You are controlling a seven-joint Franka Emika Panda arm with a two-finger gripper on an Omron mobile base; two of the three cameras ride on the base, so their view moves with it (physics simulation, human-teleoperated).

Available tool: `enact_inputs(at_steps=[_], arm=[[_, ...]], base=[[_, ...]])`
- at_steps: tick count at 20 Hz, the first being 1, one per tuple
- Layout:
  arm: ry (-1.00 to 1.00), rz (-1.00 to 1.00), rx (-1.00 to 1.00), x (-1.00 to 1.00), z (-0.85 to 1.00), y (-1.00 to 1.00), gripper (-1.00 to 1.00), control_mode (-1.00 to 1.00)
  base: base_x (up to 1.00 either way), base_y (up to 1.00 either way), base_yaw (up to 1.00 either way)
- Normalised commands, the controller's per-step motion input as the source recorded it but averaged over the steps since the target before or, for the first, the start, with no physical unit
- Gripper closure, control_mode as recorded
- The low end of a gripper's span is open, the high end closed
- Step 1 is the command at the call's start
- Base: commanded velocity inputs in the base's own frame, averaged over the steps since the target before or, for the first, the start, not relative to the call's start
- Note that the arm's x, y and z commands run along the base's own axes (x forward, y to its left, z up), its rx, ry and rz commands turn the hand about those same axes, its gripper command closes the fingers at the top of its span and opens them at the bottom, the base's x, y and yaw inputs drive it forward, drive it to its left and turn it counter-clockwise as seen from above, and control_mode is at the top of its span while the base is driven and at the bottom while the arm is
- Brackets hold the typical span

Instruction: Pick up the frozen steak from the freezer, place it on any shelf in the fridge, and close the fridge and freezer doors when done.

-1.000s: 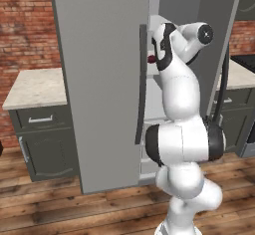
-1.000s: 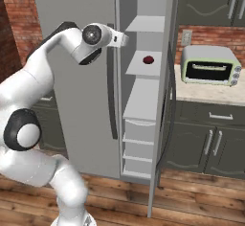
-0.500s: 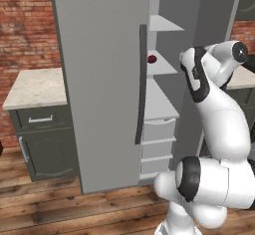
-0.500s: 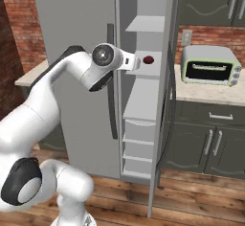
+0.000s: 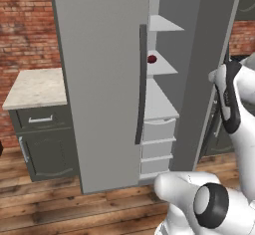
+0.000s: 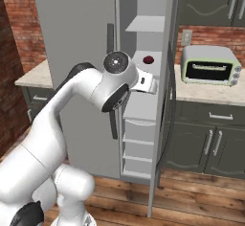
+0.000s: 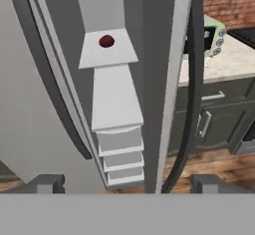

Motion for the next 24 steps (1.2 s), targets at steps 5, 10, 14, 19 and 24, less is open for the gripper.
enact_inputs(at_steps=[5, 10, 14, 19, 24], arm=[[0.10, -0.27, 0.03, -0.53, -0.25, -1.00, -1.00, -1.00], [-0.05, -0.19, 0.00, 0.37, -0.32, -1.00, -1.00, -1.00], [-0.24, -0.02, 0.09, 0.66, -0.21, -1.00, -1.00, -1.00], [-0.17, 0.03, 0.13, 0.10, 0.00, -0.64, -1.00, -1.00], [-0.02, 0.01, 0.06, -0.01, 0.00, -0.06, -1.00, -1.00]], base=[[0.00, 0.00, 0.00], [0.00, 0.00, 0.00], [0.00, 0.00, 0.00], [0.00, 0.00, 0.00], [0.00, 0.00, 0.00]])
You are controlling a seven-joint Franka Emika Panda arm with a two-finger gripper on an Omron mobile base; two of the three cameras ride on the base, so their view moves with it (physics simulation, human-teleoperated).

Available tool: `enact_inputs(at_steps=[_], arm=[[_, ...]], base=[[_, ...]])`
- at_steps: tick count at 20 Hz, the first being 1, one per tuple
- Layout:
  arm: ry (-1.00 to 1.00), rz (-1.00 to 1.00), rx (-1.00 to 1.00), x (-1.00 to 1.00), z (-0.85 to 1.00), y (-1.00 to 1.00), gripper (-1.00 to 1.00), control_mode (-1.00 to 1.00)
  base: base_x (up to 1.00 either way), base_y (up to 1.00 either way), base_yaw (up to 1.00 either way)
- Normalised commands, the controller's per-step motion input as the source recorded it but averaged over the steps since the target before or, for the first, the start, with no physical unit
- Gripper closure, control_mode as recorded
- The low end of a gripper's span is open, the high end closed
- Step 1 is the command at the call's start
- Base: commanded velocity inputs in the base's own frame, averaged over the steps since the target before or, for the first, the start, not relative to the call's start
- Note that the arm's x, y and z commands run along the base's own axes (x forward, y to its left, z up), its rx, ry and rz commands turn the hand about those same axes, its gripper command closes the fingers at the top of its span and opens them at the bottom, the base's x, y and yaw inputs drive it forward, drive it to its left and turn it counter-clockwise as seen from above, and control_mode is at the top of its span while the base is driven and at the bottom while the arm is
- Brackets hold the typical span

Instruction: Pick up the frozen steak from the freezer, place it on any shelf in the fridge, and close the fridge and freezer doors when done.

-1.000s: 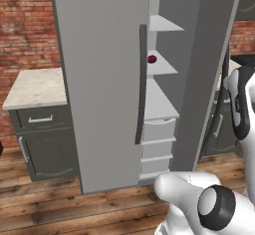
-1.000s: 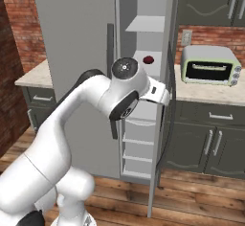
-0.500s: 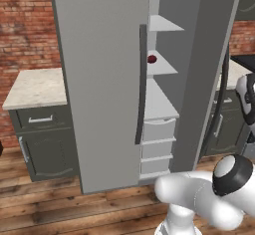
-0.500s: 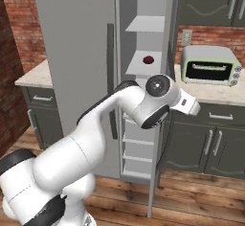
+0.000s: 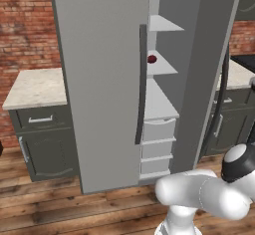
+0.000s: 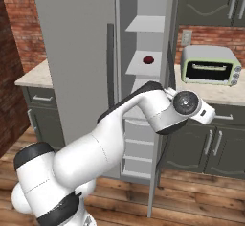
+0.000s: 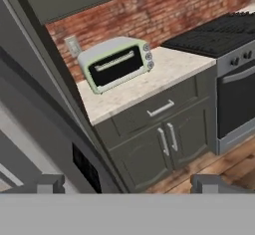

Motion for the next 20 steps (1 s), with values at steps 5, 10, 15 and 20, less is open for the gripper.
enact_inputs(at_steps=[5, 10, 15, 20], arm=[[0.00, 0.03, 0.00, 0.22, -0.01, 0.00, -1.00, -1.00], [0.00, 0.09, 0.01, 0.33, -0.20, -0.06, -1.00, -1.00], [0.00, 0.12, 0.06, 0.48, -0.09, -0.10, -1.00, -1.00], [0.07, 0.17, 0.13, 0.61, 0.00, -0.12, -1.00, -1.00]], base=[[0.00, 0.00, 0.00], [0.00, 0.00, 0.00], [0.00, 0.00, 0.00], [0.00, 0.00, 0.00]])
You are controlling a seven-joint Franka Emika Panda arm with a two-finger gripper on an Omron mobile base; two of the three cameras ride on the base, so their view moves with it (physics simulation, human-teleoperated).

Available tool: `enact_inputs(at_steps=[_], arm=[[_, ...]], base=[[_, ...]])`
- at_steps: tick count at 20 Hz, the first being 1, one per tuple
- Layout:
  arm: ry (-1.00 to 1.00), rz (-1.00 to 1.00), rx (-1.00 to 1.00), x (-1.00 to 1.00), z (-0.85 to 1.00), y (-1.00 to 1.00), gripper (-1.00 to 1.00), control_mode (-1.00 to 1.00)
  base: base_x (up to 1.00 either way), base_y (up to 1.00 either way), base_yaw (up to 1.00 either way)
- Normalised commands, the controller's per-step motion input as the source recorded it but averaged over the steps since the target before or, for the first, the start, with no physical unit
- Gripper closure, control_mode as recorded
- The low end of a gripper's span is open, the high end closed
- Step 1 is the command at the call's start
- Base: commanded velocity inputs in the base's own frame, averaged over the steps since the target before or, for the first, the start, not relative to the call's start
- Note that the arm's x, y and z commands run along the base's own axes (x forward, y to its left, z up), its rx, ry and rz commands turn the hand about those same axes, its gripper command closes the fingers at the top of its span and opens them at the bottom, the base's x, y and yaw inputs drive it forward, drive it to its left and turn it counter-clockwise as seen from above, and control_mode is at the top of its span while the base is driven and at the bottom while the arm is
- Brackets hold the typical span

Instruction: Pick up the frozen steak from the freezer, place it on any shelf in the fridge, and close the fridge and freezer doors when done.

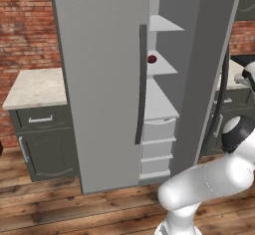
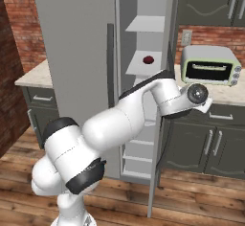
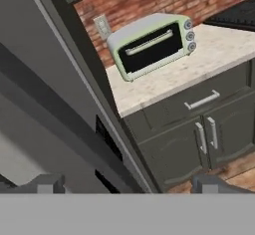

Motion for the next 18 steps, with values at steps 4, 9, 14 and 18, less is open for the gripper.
enact_inputs(at_steps=[4, 9, 14, 18], arm=[[0.09, 0.25, 0.16, 0.36, 0.00, -0.10, -1.00, -1.00], [0.03, 0.35, 0.19, 0.31, 0.00, 0.14, -1.00, -1.00], [-0.01, 0.40, 0.15, 0.13, 0.00, 0.89, -1.00, -1.00], [-0.06, 0.37, 0.13, 0.11, 0.00, 1.00, -1.00, -1.00]], base=[[0.00, 0.00, 0.00], [0.00, 0.00, 0.00], [0.00, 0.00, 0.00], [0.00, 0.00, 0.00]])
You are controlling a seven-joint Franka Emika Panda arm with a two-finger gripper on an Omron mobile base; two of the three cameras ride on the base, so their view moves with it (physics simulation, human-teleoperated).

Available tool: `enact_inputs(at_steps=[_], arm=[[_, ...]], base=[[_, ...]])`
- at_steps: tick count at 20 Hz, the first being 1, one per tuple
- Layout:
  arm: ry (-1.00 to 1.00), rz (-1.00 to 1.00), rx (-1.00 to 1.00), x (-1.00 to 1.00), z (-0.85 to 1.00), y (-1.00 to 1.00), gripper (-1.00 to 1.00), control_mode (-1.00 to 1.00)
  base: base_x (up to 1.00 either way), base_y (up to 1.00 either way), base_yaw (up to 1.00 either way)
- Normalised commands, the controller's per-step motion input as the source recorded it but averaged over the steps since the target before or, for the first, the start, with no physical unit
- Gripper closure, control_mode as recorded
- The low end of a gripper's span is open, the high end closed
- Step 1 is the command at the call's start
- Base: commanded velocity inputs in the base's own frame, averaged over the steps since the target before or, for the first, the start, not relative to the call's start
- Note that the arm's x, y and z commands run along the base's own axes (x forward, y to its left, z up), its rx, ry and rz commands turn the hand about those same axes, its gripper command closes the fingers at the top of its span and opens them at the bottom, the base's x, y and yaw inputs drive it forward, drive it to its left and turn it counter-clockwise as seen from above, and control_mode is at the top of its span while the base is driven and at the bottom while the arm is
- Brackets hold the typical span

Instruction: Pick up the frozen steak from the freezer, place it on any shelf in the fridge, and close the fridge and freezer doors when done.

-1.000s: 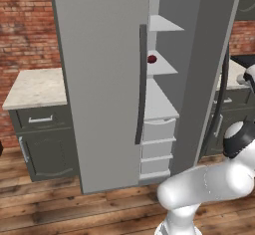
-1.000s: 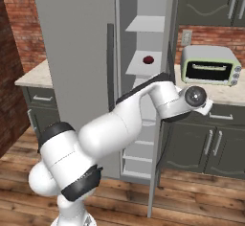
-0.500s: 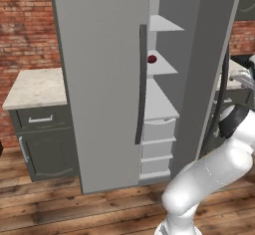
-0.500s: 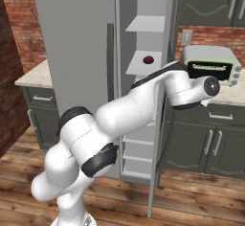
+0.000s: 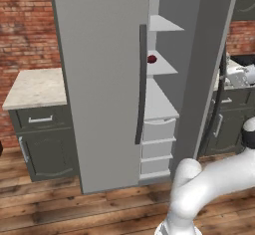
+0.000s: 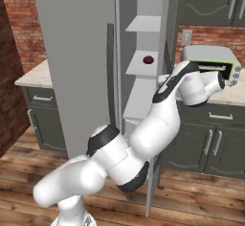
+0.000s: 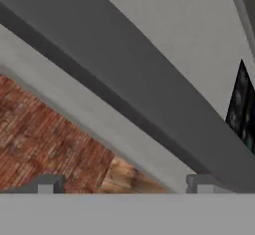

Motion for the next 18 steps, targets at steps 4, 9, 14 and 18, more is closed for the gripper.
enact_inputs(at_steps=[4, 9, 14, 18], arm=[[-0.10, 0.32, 0.09, 0.00, 0.00, 1.00, -1.00, -1.00], [-0.16, 0.21, 0.05, 0.02, 0.00, 1.00, -1.00, -1.00], [-0.20, 0.05, 0.01, 0.07, 0.00, 1.00, -1.00, -1.00], [-0.17, 0.00, 0.05, 0.30, 0.08, 1.00, -1.00, -1.00]], base=[[0.00, 0.00, 0.00], [0.00, 0.00, 0.00], [0.00, 0.00, 0.00], [0.00, 0.00, 0.00]])
